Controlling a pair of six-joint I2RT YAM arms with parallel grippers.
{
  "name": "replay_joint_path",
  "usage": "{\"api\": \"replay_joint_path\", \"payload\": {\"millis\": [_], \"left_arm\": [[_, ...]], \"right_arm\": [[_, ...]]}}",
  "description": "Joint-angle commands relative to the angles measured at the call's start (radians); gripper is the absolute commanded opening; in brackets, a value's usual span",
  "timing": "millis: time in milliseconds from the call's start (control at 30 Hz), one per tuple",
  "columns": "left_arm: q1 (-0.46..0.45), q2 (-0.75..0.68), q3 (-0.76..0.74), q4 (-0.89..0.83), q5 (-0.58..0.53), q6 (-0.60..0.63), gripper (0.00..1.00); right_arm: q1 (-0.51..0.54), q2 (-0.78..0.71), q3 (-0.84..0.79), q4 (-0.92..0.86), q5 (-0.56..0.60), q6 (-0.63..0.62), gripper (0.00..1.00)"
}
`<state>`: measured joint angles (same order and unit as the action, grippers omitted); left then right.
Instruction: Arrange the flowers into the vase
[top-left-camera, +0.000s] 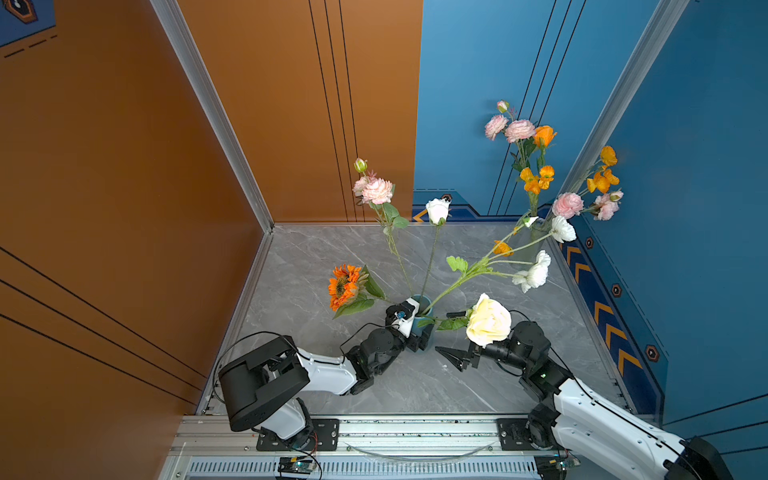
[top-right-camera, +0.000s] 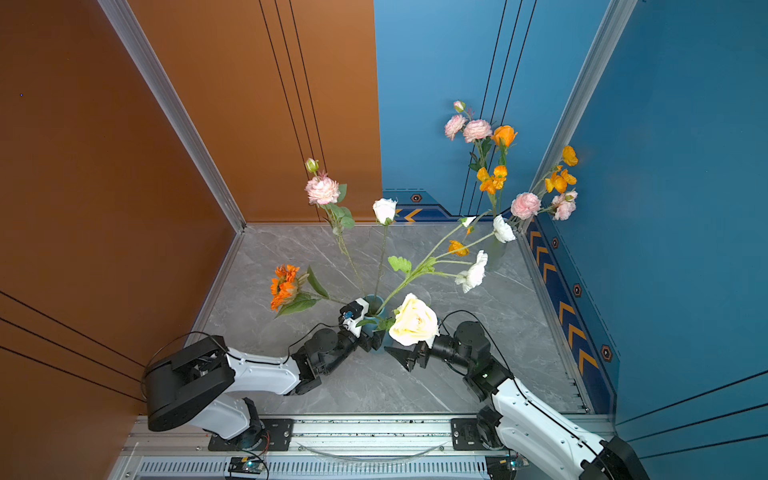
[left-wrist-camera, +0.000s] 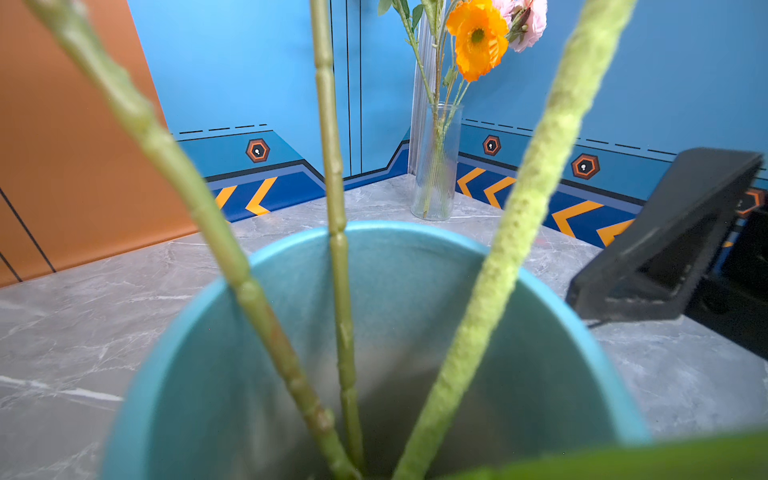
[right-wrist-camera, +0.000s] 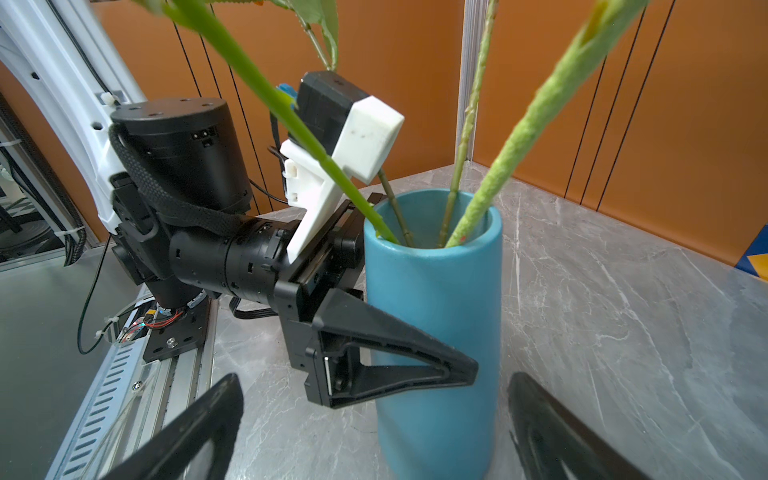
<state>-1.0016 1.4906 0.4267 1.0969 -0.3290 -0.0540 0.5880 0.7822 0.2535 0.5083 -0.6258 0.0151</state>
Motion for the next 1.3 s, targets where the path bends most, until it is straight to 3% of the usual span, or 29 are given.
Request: {"api": "replay_joint_path", "payload": {"millis": [0, 200, 533, 867, 1267], "left_arm": [[0.007, -0.111, 0.058, 0.070, -0.004, 0.073, 0.35], [0.100, -0.174, 0.145, -0.015, 0.052, 0.114, 0.30], [0.335, -0.111, 0.320, -0.020, 0.202, -0.016, 0.24], [0.445, 0.227, 0.680, 0.021, 0.309, -0.050, 0.20], [0.522, 0.640, 1.120, -0.024, 0.410, -0.100, 0.19]], "right_arm": [[-0.001, -0.035, -0.001, 0.047, 0.022, -0.006, 1.00], [-0.019, -0.049, -0.013, 0.068, 0.028, 0.017, 1.00], [-0.037, 0.012, -0.009, 0.076, 0.098, 0.019, 1.00], [-0.057, 0.181, -0.025, 0.234, 0.261, 0.011, 1.00], [-0.056, 0.328, 0.019, 0.320, 0.215, 0.036, 1.00]]}}
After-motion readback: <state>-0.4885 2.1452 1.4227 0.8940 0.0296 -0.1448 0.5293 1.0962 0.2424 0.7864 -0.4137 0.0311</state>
